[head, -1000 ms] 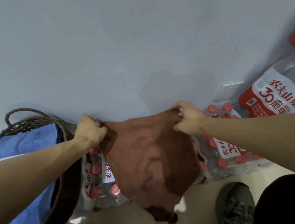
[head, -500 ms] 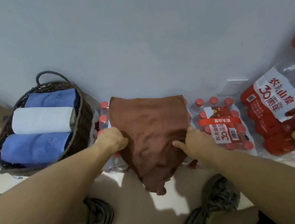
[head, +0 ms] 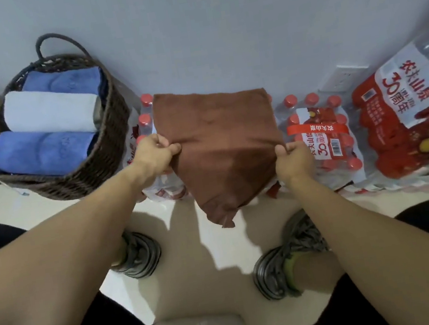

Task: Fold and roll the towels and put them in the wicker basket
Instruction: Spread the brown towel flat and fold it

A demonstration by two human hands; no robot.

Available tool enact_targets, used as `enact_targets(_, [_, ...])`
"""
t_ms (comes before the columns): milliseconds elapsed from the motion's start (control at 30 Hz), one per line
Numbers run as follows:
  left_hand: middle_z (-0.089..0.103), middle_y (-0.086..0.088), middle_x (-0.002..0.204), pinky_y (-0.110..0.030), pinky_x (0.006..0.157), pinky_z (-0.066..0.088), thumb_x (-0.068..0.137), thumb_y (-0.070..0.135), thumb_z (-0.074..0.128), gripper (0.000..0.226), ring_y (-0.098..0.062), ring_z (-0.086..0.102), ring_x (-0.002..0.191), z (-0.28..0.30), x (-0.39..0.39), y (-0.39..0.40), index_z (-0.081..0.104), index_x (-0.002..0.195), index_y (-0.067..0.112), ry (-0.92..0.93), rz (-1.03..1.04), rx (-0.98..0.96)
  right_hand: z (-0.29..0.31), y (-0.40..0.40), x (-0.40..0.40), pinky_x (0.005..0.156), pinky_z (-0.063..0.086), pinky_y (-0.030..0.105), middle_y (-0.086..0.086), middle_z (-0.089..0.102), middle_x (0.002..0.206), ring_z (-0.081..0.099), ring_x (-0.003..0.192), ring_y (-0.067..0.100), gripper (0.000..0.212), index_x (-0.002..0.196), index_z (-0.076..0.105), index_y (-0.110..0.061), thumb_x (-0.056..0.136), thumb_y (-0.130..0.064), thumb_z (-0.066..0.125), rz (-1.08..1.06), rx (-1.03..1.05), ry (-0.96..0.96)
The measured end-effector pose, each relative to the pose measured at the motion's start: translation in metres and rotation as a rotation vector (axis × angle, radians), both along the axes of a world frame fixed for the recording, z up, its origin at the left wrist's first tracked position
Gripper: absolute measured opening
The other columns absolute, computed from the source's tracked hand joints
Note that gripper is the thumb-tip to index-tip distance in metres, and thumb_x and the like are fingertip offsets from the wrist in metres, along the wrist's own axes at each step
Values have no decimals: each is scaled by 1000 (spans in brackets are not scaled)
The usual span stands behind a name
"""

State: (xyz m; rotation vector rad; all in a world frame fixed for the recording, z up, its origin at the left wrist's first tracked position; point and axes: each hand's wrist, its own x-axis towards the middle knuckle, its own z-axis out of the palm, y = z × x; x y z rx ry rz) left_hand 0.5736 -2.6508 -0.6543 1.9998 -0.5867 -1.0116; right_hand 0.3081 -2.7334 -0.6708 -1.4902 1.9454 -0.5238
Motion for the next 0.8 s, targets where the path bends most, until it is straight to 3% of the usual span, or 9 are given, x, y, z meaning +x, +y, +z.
enact_targets(67, [51, -2, 64, -17, 41, 45, 83, 13, 77, 39, -15, 48, 52, -3, 8, 4, 41, 70, 19, -68, -65, 24, 1, -2, 2, 78, 40, 30, 2, 62, 88, 60, 91, 26, 16, 87, 54, -18, 94, -31, 61, -37, -30, -70])
enact_targets(200, [59, 0, 78, -28, 76, 49, 72, 30, 86, 44, -17, 57, 76, -8, 27, 12, 44, 71, 19, -300, -68, 102, -2, -2, 4, 82, 50, 38, 0, 64, 86, 61, 85, 24, 20, 86, 53, -20, 90, -33, 67, -30, -76, -103])
enact_targets(400, [66, -4, 75, -28, 72, 43, 74, 41, 82, 36, -23, 60, 77, -8, 40, 26, 58, 65, 16, -529, -113, 201, -16, 2, -1, 71, 35, 28, -11, 49, 69, 52, 77, 17, 27, 79, 54, -18, 88, -38, 70, 54, -31, 38])
enact_targets(533, [70, -19, 94, -38, 82, 50, 84, 38, 74, 40, -36, 64, 93, -9, 41, 28, 66, 92, 0, -610, -173, 269, -20, 4, 1, 71, 36, 30, -5, 56, 75, 52, 80, 19, 32, 82, 56, -18, 88, -47, 67, 39, -16, 75])
enact_targets(667, [55, -25, 119, -49, 87, 46, 87, 33, 69, 52, -45, 55, 107, -6, 26, 24, 46, 120, 1, -767, -194, 354, -22, 7, 2, 66, 34, 28, -6, 53, 72, 53, 75, 19, 36, 78, 52, -18, 88, -49, 66, -7, -32, 55])
enact_targets(733, [46, -25, 124, -51, 89, 44, 88, 26, 65, 48, -45, 49, 110, -8, 15, 24, 44, 123, 2, -962, -318, 211, -24, 9, 4, 65, 34, 28, -5, 53, 71, 53, 74, 19, 37, 80, 53, -16, 88, -49, 65, -31, -39, 45])
enact_targets(800, [42, -21, 136, -50, 100, 39, 92, 26, 56, 48, -41, 43, 123, -15, 4, 24, 44, 134, 6, -1015, -545, 38, -25, 12, 4, 66, 38, 30, 1, 59, 73, 58, 75, 22, 42, 81, 58, -10, 89, -51, 63, -62, -27, 11])
